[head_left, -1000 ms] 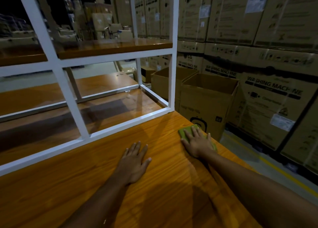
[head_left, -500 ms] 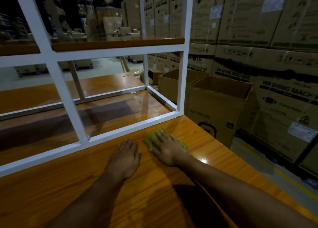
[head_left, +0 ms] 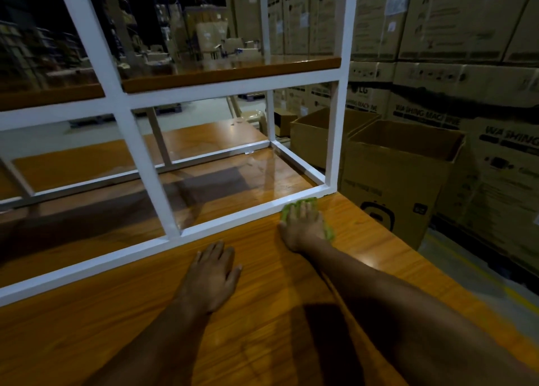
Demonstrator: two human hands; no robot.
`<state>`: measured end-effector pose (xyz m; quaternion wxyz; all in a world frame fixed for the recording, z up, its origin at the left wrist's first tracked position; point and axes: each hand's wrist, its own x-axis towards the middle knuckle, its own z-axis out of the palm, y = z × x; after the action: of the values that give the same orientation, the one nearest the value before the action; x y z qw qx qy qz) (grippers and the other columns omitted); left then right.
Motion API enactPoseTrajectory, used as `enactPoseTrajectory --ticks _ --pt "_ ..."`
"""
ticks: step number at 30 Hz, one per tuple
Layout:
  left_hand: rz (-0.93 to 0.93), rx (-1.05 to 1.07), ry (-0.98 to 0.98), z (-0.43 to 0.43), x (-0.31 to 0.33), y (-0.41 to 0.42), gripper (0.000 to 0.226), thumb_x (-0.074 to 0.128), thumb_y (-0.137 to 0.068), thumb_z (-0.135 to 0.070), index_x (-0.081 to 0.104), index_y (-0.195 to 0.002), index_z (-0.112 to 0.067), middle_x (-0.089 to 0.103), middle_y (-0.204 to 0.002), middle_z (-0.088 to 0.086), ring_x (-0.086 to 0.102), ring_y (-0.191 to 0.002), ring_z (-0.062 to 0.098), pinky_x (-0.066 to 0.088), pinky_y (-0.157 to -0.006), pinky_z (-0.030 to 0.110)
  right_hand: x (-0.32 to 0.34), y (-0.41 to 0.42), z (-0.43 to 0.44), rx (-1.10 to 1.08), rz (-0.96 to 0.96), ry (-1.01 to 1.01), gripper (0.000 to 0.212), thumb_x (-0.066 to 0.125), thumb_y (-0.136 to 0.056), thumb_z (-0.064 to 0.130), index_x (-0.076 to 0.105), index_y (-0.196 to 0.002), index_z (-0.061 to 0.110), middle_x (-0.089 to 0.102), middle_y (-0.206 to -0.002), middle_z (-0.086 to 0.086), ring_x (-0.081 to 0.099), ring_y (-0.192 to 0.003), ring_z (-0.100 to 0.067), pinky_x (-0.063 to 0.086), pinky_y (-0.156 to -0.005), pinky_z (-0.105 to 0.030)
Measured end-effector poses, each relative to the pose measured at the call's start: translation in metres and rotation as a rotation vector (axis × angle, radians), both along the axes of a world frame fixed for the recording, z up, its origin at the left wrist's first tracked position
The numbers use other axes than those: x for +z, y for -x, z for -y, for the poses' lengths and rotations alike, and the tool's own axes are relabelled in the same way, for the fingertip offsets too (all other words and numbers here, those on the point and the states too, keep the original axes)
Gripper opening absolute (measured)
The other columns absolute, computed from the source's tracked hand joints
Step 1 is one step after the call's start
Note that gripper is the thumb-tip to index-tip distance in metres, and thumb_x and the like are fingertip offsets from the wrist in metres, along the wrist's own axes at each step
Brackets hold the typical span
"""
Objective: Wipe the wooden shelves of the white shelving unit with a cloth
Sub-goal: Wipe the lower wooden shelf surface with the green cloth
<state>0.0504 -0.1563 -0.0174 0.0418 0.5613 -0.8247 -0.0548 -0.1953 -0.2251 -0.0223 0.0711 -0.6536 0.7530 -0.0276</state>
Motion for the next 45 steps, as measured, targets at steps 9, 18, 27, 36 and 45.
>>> enactPoseTrajectory --ticks 9,18,27,36,45 --pt "-0.003 0.091 -0.035 -0.016 0.0 -0.044 0.067 0.024 -0.099 -0.058 0.023 -0.153 -0.018 0.014 -0.162 0.01 0.01 -0.149 0.026 0.01 -0.121 0.046 0.0 -0.048 -0.078 0.435 -0.03 -0.033 0.063 0.013 -0.103 0.06 0.003 -0.16 0.036 -0.006 -0.168 -0.003 -0.01 -0.154 -0.023 -0.001 -0.123 -0.054" --pt "-0.095 -0.015 -0.002 -0.02 -0.011 -0.061 0.07 0.025 -0.096 -0.064 0.022 -0.153 -0.025 0.011 -0.163 0.002 0.005 -0.15 0.02 0.004 -0.119 0.043 -0.005 0.04 -0.058 0.005 0.028 0.004 0.07 0.01 -0.099 0.069 0.005 -0.159 0.035 -0.004 -0.168 -0.007 -0.007 -0.154 -0.029 -0.002 -0.12 -0.063" --pt "-0.037 0.182 0.048 -0.042 -0.014 -0.118 0.055 0.023 -0.102 -0.046 0.03 -0.151 -0.021 0.02 -0.161 0.008 0.016 -0.148 0.027 0.015 -0.12 0.048 -0.005 -0.184 -0.07 0.331 0.007 -0.014 0.06 0.016 -0.104 0.055 0.006 -0.16 0.034 -0.002 -0.169 -0.006 -0.009 -0.154 -0.029 -0.002 -0.12 -0.058" --pt "-0.031 0.078 -0.028 -0.071 -0.01 -0.125 0.065 0.022 -0.101 -0.054 0.018 -0.154 -0.018 0.008 -0.162 0.013 0.004 -0.15 0.029 0.005 -0.121 0.048 -0.005 -0.078 -0.148 0.222 -0.019 -0.022 0.062 0.019 -0.104 0.059 0.008 -0.16 0.036 -0.002 -0.169 -0.004 -0.006 -0.155 -0.024 0.004 -0.119 -0.064" --pt "-0.176 0.153 0.11 -0.082 -0.018 -0.125 0.049 0.033 -0.102 -0.036 0.041 -0.143 -0.01 0.033 -0.155 0.016 0.024 -0.145 0.031 0.019 -0.119 0.043 0.0 -0.181 -0.091 0.153 0.045 -0.031 0.061 0.015 -0.105 0.054 0.005 -0.161 0.031 -0.005 -0.168 -0.011 -0.009 -0.154 -0.031 -0.005 -0.119 -0.06"
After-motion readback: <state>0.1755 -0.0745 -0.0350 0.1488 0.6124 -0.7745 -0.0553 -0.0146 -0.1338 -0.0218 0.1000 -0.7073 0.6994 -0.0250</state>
